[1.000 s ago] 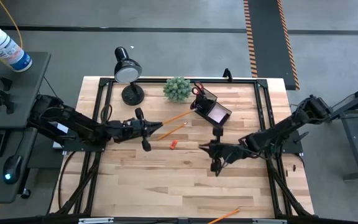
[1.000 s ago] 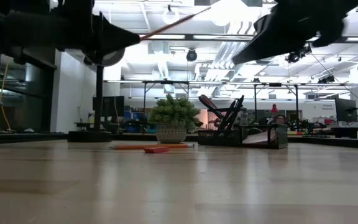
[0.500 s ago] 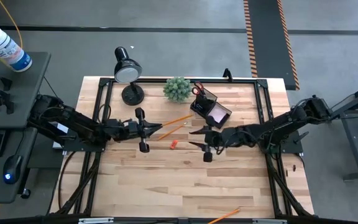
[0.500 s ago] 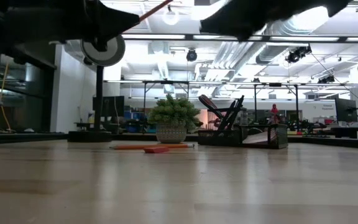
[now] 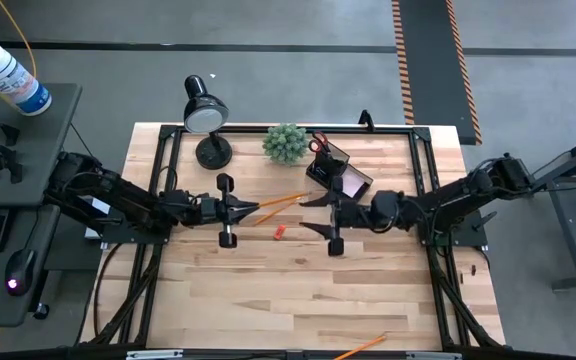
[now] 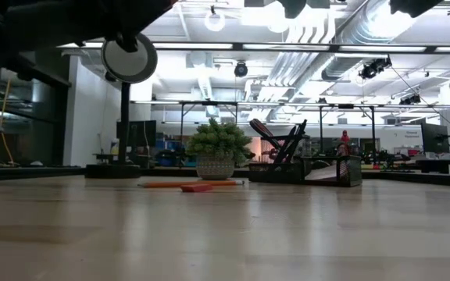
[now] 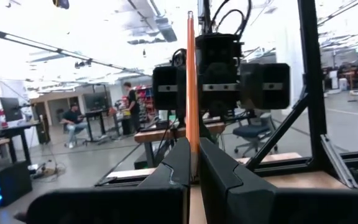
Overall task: Pick and place office supplies into organizer
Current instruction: Put the top left yellow pencil into the black desk organizer
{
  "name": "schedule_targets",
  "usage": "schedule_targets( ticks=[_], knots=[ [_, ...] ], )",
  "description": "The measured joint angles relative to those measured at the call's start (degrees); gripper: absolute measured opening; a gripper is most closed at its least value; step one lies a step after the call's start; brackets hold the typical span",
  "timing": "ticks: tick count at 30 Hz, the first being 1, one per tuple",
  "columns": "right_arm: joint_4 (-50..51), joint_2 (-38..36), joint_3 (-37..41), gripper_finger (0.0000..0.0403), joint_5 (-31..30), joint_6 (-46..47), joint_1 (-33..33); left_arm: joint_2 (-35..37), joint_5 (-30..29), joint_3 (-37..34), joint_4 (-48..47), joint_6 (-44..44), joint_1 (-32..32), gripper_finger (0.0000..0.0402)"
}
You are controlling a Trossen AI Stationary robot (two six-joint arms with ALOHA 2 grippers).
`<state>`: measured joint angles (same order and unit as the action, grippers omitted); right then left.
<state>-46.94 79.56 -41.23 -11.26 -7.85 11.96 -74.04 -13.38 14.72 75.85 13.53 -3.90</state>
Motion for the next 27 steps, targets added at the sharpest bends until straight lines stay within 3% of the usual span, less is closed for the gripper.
schedule_targets(
  ticks=[13, 19, 27],
  knots=[
    [-8.62, 0.01, -0.15, 0.0201, 3.46, 0.08, -2.46, 0.00, 2.26, 0.00, 0.23, 0.19, 0.00, 0.0000],
    [-4.58, -0.01, -4.35, 0.0202, 8.38, 1.45, -4.14, 0.00, 2.26, 0.00, 0.02, 0.37, 0.02, 0.0000],
    [2.81, -0.02, -9.13, 0.0190, 8.60, 1.41, -4.19, 0.00, 2.24, 0.00, -0.29, 1.20, 0.02, 0.0000]
  ],
)
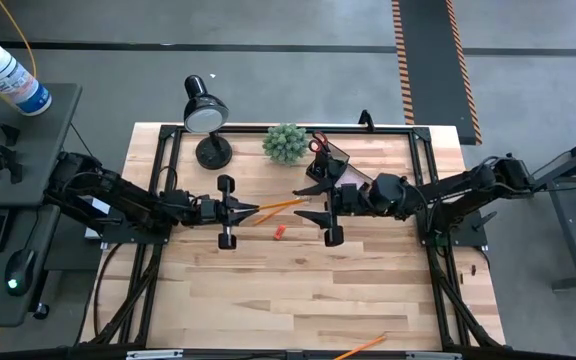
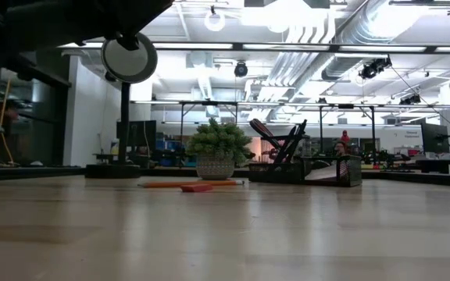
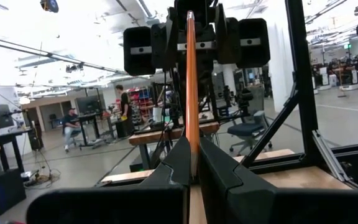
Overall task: Pick and place office supplies into organizer
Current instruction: Put the top left yellow pencil into the black desk organizer
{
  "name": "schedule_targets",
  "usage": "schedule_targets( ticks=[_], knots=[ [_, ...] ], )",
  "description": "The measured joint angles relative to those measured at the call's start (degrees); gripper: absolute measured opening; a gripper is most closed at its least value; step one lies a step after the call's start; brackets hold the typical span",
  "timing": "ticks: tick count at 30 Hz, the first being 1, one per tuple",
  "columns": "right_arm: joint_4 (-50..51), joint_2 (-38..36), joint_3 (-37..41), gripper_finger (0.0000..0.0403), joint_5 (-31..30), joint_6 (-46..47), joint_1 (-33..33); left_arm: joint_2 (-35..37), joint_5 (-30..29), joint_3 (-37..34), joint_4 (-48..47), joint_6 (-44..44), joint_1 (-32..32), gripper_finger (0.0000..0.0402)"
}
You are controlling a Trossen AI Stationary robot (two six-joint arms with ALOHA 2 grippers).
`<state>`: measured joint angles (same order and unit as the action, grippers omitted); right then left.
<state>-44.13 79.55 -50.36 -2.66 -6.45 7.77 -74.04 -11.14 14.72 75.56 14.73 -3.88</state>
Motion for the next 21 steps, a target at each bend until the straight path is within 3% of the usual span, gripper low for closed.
schedule_targets(
  ticks=[18, 21],
  knots=[
    [4.23, 0.00, -0.51, 0.0020, -0.48, -0.23, -0.02, -0.06, -0.26, 0.00, -0.34, 0.01, 0.07, 0.0000],
    [4.45, 0.00, -0.58, 0.0017, -0.48, -1.42, -0.04, -0.07, -0.28, 0.00, -0.35, 0.01, 0.09, 0.0000]
  ],
)
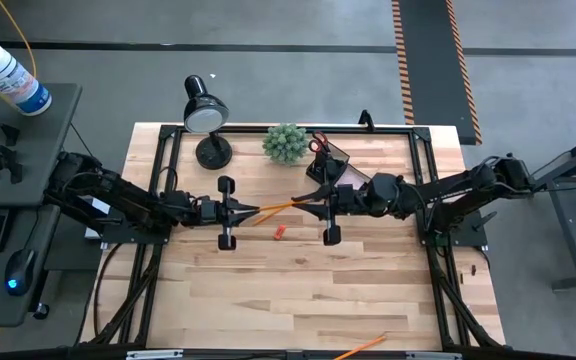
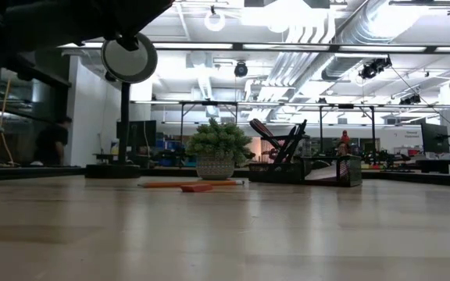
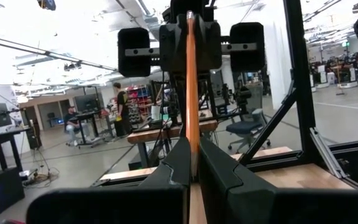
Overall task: Pick and place office supplies into organizer
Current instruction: Put the top left yellow pencil into the black desk organizer
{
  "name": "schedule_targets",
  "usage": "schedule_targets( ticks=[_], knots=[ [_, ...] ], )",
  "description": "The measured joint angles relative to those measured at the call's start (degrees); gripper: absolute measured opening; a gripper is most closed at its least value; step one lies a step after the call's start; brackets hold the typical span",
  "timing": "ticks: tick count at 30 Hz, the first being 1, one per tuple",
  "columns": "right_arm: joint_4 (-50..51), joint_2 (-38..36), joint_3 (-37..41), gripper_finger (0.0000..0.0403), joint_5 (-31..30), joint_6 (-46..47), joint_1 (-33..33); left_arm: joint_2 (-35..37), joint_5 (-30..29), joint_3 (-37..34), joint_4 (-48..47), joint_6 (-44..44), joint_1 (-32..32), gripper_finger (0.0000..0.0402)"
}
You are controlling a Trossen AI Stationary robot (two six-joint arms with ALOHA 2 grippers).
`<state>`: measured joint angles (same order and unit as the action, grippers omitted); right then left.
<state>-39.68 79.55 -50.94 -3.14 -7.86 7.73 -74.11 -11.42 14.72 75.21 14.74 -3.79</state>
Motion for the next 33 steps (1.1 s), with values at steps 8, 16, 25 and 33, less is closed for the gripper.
schedule_targets(
  ticks=[8, 16, 25, 33],
  knots=[
    [0.54, 0.04, 0.00, 0.0016, -0.44, -1.19, 0.04, 0.02, -0.60, 0.06, -2.77, 0.02, 0.02, 0.0012],
    [2.08, -0.02, 0.02, 0.0016, -3.81, -1.44, 0.07, 0.07, -5.07, 0.05, -5.36, 1.60, 0.02, 0.0058],
    [6.57, -1.10, 0.02, 0.0016, -10.41, -3.99, 0.03, 0.07, -6.11, 0.04, -10.40, 5.80, 0.02, 0.0114],
    [13.64, -3.86, 0.02, 0.0016, -16.96, -4.67, -2.32, 0.07, -13.93, 0.02, -20.54, 5.95, 0.02, 0.0147]
  ],
)
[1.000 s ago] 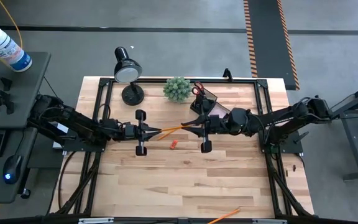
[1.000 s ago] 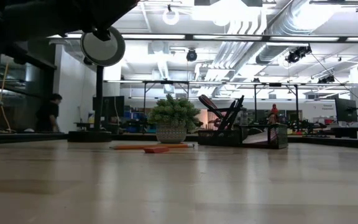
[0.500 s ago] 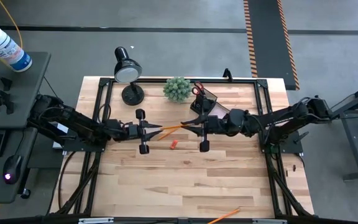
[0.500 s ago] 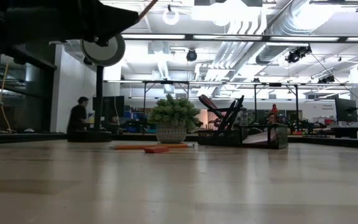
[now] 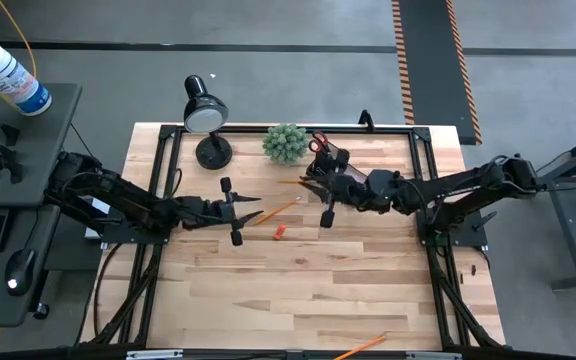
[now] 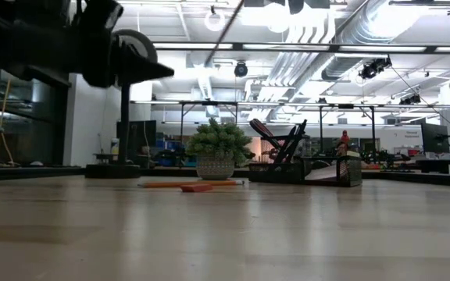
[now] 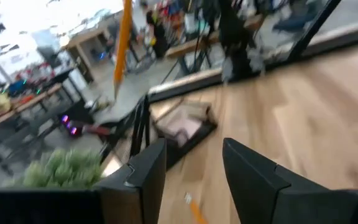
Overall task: Pick and place office supplies into organizer
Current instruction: Put the top left yellow pencil into the black desk organizer
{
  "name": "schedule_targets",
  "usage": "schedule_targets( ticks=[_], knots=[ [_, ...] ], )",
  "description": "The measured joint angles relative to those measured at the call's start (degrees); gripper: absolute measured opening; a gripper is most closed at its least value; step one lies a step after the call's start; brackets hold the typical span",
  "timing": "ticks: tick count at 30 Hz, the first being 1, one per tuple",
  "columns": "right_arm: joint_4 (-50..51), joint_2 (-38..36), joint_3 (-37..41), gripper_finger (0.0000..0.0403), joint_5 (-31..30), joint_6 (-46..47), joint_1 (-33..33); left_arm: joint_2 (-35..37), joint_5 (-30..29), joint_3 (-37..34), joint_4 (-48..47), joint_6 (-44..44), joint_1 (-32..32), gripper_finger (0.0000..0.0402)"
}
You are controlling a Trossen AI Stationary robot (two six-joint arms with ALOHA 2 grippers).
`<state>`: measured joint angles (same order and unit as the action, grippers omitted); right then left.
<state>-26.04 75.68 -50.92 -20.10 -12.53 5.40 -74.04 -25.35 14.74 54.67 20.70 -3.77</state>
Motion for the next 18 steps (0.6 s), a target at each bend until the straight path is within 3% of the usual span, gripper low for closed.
schedule_targets(
  ticks=[11, 18],
  knots=[
    [10.94, -1.08, 0.00, 0.0016, -12.80, 0.80, -8.93, 0.00, -5.25, -0.02, -9.45, -5.53, 0.00, 0.0144],
    [20.23, -1.01, 0.00, 0.0016, -14.13, 8.59, -17.26, -0.03, -5.22, -0.02, -11.75, -7.75, 0.00, 0.0144]
  ],
)
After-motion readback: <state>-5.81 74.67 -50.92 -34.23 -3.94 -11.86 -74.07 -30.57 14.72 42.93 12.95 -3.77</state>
